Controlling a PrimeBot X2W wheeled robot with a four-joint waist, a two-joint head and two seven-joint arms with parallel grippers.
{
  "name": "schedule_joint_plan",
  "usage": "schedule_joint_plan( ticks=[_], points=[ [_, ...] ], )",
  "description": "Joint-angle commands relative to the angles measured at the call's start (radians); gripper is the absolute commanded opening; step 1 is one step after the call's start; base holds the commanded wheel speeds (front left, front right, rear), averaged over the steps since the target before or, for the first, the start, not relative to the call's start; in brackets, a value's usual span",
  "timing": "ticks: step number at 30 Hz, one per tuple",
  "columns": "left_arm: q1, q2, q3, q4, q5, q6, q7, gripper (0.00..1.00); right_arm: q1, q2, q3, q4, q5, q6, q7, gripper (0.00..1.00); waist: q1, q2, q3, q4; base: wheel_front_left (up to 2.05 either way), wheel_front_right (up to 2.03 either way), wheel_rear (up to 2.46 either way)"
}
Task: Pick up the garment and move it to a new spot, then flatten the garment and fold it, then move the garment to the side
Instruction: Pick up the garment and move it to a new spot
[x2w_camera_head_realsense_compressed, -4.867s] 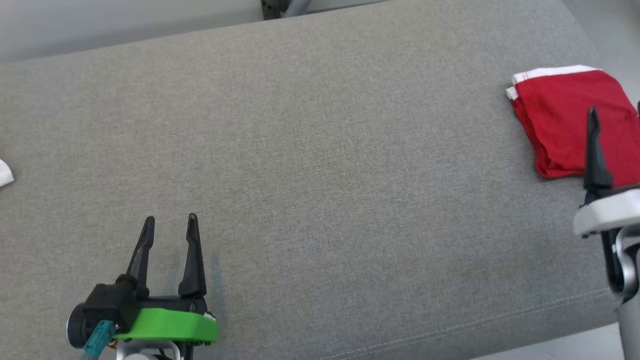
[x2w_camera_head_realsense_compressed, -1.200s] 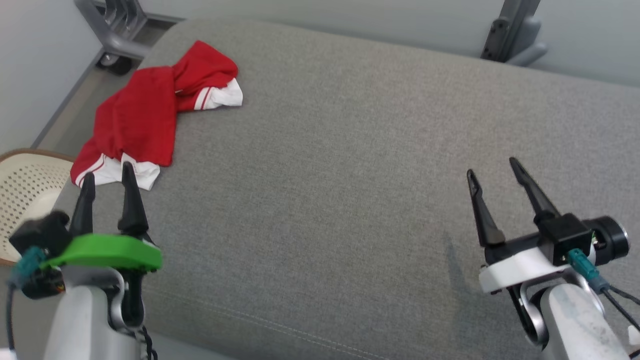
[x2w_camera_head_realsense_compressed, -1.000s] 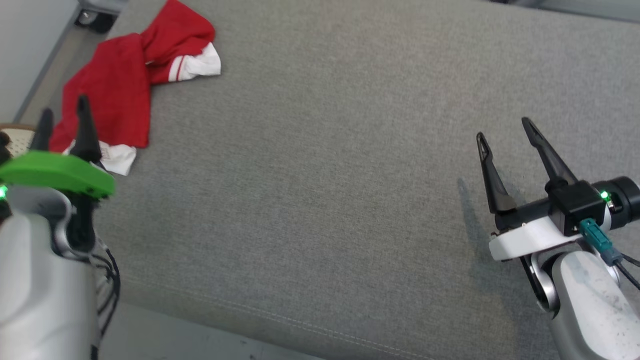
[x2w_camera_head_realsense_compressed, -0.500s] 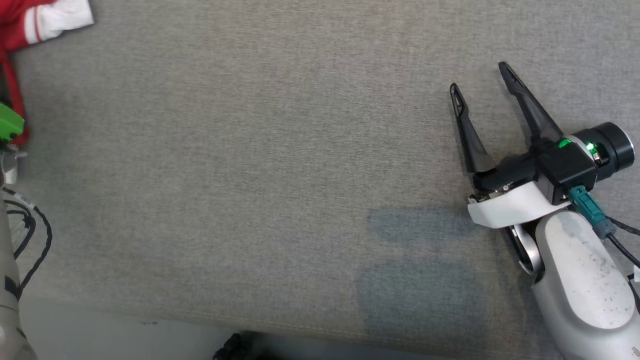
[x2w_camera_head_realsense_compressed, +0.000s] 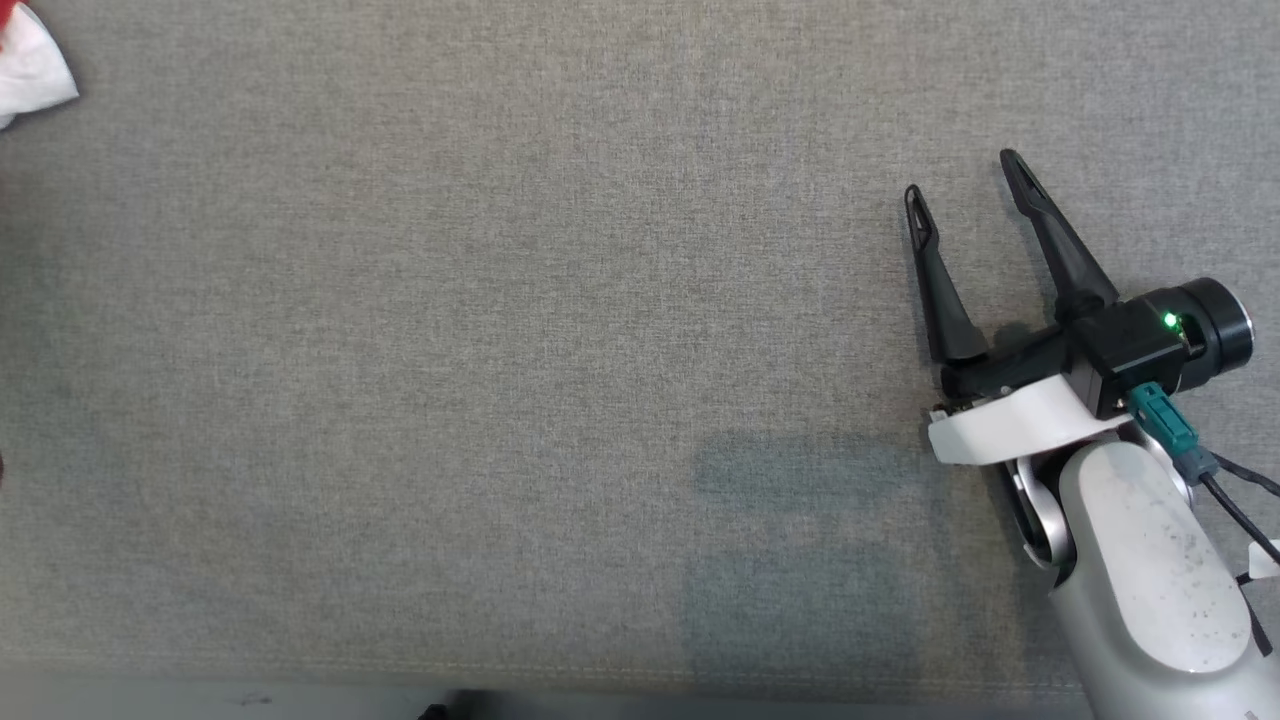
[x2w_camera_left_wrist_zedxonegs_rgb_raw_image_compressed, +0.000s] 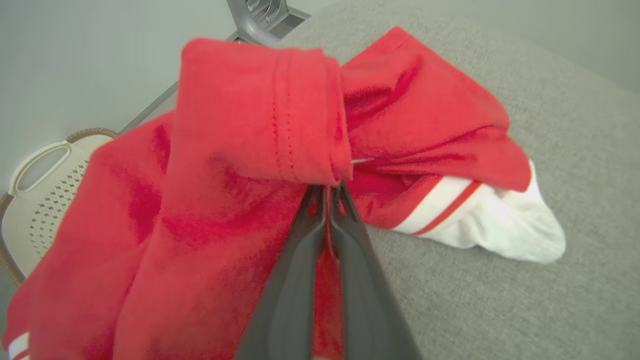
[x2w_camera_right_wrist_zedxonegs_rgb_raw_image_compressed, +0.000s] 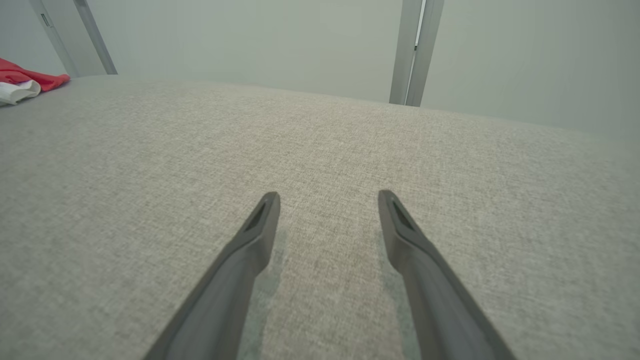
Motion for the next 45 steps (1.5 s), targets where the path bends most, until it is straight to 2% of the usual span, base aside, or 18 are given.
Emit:
schedule_joint_plan(
  ticks=[1,6,9,13,20,25,26,27,29,30,34,37,41,45],
  points=[
    [-0.021,0.008,-0.001,-0.016,0.004,-0.013,-0.020,0.00,0.037,0.004,-0.001,0.023,0.006,-0.002,0.004,1.00,-0.0001,0.0000,-0.053,0.004,0.00,0.00,0.00],
    [-0.030,-0.020,-0.050,-0.121,0.007,-0.050,-0.073,0.00,0.072,0.030,-0.019,0.024,0.021,-0.002,0.002,1.00,-0.0001,0.0000,-0.135,0.002,0.00,0.00,0.00],
    [-0.007,-0.050,-0.095,-0.222,-0.011,-0.059,-0.069,0.00,0.105,0.045,-0.026,0.029,0.029,-0.002,0.002,1.00,-0.0001,0.0000,-0.191,-0.004,0.00,0.00,0.00],
    [0.043,-0.101,-0.186,-0.444,-0.076,-0.061,-0.009,0.00,0.150,0.065,-0.037,0.031,0.040,-0.002,0.002,1.00,-0.0001,0.0000,-0.263,-0.020,0.00,0.00,0.00],
    [0.163,-0.163,-0.261,-0.888,-0.260,-0.061,0.170,0.00,0.205,0.088,-0.046,0.029,0.058,-0.002,0.002,1.00,-0.0001,0.0000,-0.364,-0.088,0.00,0.00,0.00],
    [0.218,-0.225,-0.299,-1.174,-0.341,-0.006,0.280,0.00,0.234,0.097,-0.051,0.024,0.071,-0.002,0.002,1.00,-0.0001,0.0000,-0.402,-0.155,0.00,0.00,0.00],
    [0.218,-0.225,-0.299,-1.174,-0.341,-0.006,0.280,0.00,0.234,0.097,-0.051,0.024,0.071,-0.002,0.002,1.00,-0.0001,0.0000,-0.402,-0.155,0.00,0.00,0.00],
    [0.224,-0.261,-0.320,-1.274,-0.376,0.026,0.313,0.00,0.246,0.098,-0.057,0.022,0.075,-0.002,0.002,1.00,-0.0001,0.0000,-0.407,-0.178,0.00,0.00,0.00],
    [0.230,-0.295,-0.345,-1.355,-0.397,0.054,0.340,0.00,0.255,0.099,-0.063,0.021,0.079,-0.002,0.002,1.00,-0.0001,0.0000,-0.410,-0.200,0.00,0.00,0.00],
    [0.230,-0.295,-0.345,-1.355,-0.397,0.054,0.340,0.00,0.255,0.099,-0.063,0.021,0.079,-0.002,0.002,1.00,-0.0001,0.0000,-0.410,-0.200,0.00,0.00,0.00],
    [0.246,-0.333,-0.397,-1.450,-0.404,0.112,0.377,0.00,0.269,0.100,-0.066,0.019,0.099,-0.002,0.002,1.00,-0.0001,0.0000,-0.408,-0.237,0.00,0.00,0.00],
    [0.271,-0.342,-0.449,-1.426,-0.373,0.132,0.386,0.00,0.270,0.100,-0.060,0.017,0.112,-0.002,0.002,1.00,-0.0001,0.0000,-0.399,-0.261,0.00,0.00,0.00],
    [0.306,-0.359,-0.499,-1.311,-0.346,0.137,0.348,0.00,0.250,0.100,-0.038,0.019,0.136,-0.002,0.002,1.00,-0.0001,0.0000,-0.381,-0.300,0.00,0.00,0.00],
    [0.317,-0.347,-0.494,-1.116,-0.283,0.144,0.275,0.00,0.236,0.100,-0.012,0.020,0.160,-0.002,0.002,1.00,-0.0001,0.0000,-0.364,-0.340,0.00,0.00,0.00]
  ],
)
